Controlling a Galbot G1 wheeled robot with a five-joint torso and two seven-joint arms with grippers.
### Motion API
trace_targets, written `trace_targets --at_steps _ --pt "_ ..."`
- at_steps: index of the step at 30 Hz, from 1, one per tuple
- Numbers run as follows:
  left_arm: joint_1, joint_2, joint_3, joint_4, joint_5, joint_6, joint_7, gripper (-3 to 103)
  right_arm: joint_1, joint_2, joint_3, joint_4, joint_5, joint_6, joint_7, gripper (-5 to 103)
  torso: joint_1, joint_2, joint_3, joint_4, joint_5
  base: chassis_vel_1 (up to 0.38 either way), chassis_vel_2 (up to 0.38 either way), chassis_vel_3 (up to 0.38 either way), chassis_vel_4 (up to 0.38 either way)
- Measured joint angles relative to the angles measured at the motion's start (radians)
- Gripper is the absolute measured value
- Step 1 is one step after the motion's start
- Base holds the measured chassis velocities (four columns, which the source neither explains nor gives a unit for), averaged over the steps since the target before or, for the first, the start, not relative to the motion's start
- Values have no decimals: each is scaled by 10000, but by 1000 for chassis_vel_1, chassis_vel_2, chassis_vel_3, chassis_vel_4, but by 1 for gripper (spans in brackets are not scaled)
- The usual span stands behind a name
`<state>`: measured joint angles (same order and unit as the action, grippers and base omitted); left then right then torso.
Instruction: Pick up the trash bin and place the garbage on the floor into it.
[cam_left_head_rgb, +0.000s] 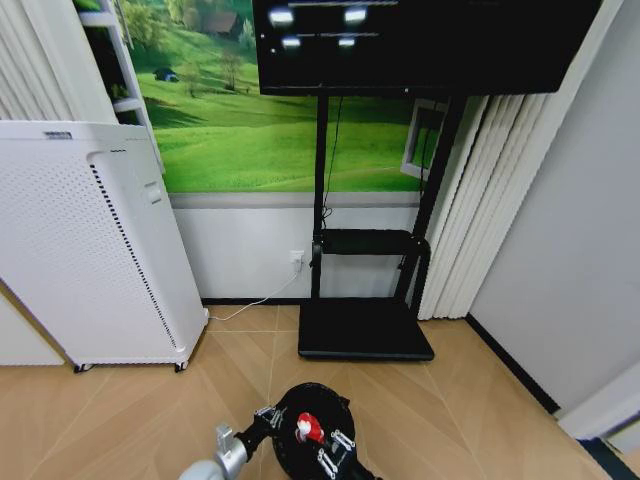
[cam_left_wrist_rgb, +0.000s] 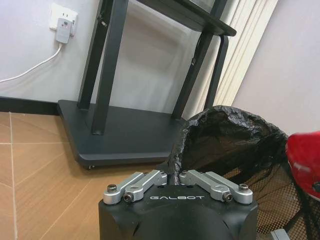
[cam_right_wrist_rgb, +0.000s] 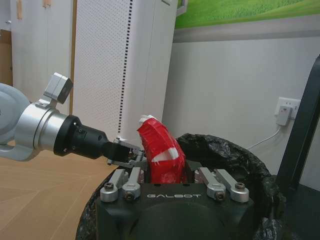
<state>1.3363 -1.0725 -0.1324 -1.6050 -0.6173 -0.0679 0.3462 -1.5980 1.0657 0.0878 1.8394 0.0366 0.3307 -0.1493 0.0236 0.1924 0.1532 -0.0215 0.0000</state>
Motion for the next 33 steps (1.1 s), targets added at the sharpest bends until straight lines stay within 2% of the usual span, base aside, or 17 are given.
trace_targets --at_steps 1,2,3,4,6,8,9,11,12,14,21,25,30,32,33 --pt "-5 -4 -10 23 -3 0 0 5 13 -4 -15 -6 3 -10 18 44 0 0 0 0 -1 0 0 0 0" --pt "-6 -5 -64 61 -9 1 -4 5 48 -14 -44 -10 15 -24 60 55 0 0 0 0 0 0 0 0 0" --pt "-6 -5 -64 61 -9 1 -4 5 48 -14 -44 -10 15 -24 60 55 0 0 0 0 0 0 0 0 0" --pt "3 1 -110 65 -23 1 -4 5 74 -28 -54 -10 27 -29 80 61 0 0 0 0 0 0 0 0 0" --pt "15 8 -138 67 -31 1 -4 5 88 -51 -58 -10 36 -32 92 61 0 0 0 0 0 0 0 0 0" --pt "48 8 -203 83 -39 2 -4 5 92 -107 -56 7 71 -31 106 71 0 0 0 1 -1 0 0 0 0" --pt "48 8 -203 83 -39 2 -4 5 92 -107 -56 7 71 -31 106 71 0 0 0 1 -1 0 0 0 0" --pt "67 -44 -310 130 -46 2 -22 5 38 -148 4 84 132 15 107 82 0 0 0 0 0 0 0 0 0" --pt "67 -44 -310 130 -46 2 -22 5 38 -148 4 84 132 15 107 82 0 0 0 0 0 0 0 0 0" --pt "97 -131 -470 168 -73 0 -133 5 -97 -180 150 239 215 109 112 97 0 -1 0 0 -1 0 0 0 0" --pt "254 -322 -1247 167 -468 -52 -813 5 -509 -217 778 768 562 517 136 100 0 -2 0 1 0 0 0 0 0" --pt "298 -326 -1526 78 -678 -64 -1002 5 -670 -270 1015 1081 706 581 176 100 1 -1 0 1 0 0 0 0 0" --pt "556 -380 -2033 -404 -972 -94 -1518 5 -937 -65 1471 1626 1067 406 899 100 0 -1 0 0 -1 0 0 0 0" --pt "801 -469 -2372 -773 -1014 -164 -1821 5 -996 264 1737 1817 1353 71 1516 100 0 -1 0 -1 -1 0 0 0 0" --pt "801 -469 -2372 -773 -1014 -164 -1821 5 -996 264 1737 1817 1353 71 1516 100 0 -1 0 -1 -1 0 0 0 0"
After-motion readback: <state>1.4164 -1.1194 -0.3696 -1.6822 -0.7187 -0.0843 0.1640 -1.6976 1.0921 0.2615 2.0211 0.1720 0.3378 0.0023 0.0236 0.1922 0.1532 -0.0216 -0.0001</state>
